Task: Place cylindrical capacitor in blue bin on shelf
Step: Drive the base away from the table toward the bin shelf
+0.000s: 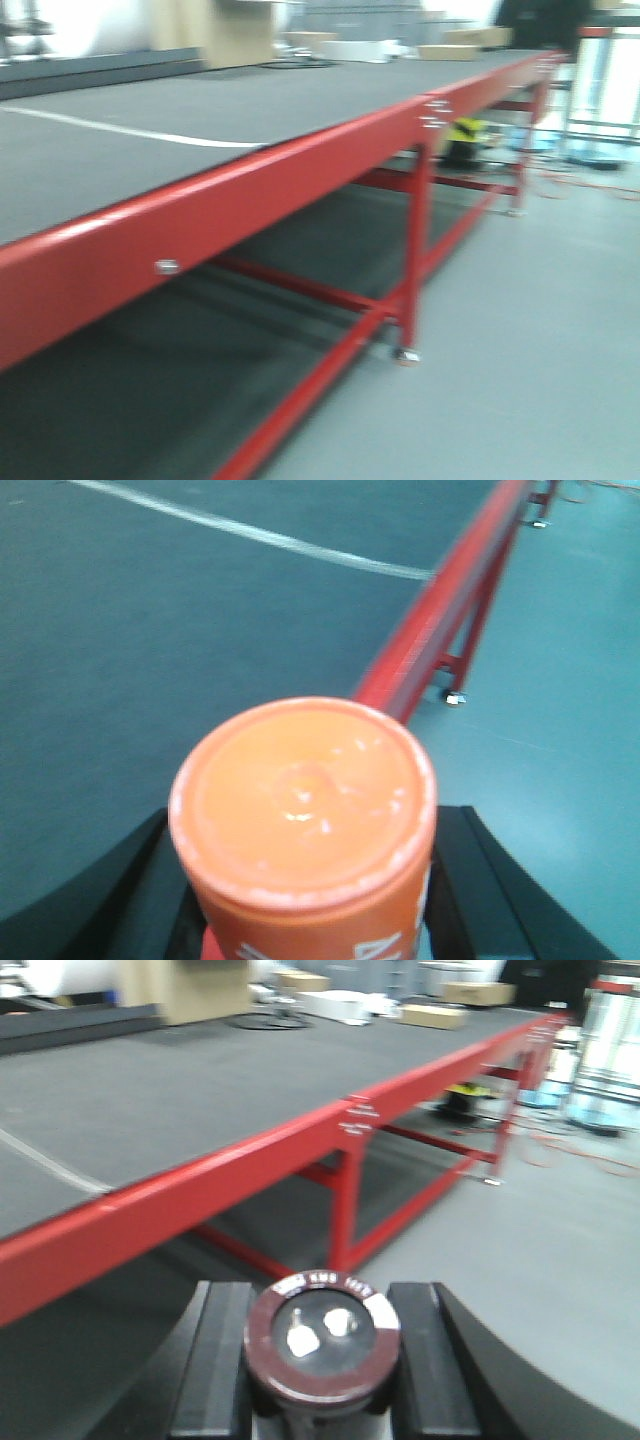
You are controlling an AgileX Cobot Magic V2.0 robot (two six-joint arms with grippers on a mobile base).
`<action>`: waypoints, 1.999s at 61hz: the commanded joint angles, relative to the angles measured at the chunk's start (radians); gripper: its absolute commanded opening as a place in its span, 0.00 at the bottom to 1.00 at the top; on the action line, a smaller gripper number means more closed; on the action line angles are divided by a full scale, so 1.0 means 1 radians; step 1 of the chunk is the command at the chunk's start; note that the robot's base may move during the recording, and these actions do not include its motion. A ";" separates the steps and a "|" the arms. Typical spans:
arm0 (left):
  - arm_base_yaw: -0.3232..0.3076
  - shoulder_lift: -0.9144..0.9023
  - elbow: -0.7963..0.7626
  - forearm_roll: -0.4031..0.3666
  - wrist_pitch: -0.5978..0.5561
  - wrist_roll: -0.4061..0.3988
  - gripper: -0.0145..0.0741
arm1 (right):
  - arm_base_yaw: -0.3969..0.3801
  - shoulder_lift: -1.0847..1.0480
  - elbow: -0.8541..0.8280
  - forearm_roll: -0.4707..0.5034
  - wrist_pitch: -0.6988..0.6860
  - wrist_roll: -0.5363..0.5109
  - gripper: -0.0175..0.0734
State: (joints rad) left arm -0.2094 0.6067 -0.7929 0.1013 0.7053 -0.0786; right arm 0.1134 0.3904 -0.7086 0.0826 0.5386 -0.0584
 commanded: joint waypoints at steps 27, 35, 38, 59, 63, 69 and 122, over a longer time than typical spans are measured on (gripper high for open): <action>-0.007 -0.006 0.001 -0.002 -0.026 -0.003 0.04 | 0.003 -0.006 -0.009 -0.007 -0.023 -0.003 0.02; -0.007 -0.006 0.001 -0.002 -0.026 -0.003 0.04 | 0.003 -0.006 -0.009 -0.007 -0.023 -0.003 0.02; -0.007 -0.006 0.001 -0.002 -0.026 -0.003 0.04 | 0.003 -0.006 -0.009 -0.007 -0.023 -0.003 0.02; -0.007 -0.006 0.001 -0.002 -0.026 -0.003 0.04 | 0.003 -0.006 -0.009 -0.007 -0.023 -0.003 0.02; -0.007 -0.006 0.001 -0.002 -0.026 -0.003 0.04 | 0.003 -0.006 -0.009 -0.007 -0.023 -0.003 0.02; -0.007 -0.006 0.001 -0.002 -0.026 -0.003 0.04 | 0.003 -0.006 -0.009 -0.007 -0.023 -0.003 0.02; -0.007 -0.006 0.001 -0.002 -0.026 -0.003 0.04 | 0.003 -0.006 -0.009 -0.007 -0.023 -0.003 0.02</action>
State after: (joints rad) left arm -0.2094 0.6067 -0.7929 0.1013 0.7053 -0.0786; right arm 0.1134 0.3899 -0.7086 0.0826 0.5386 -0.0584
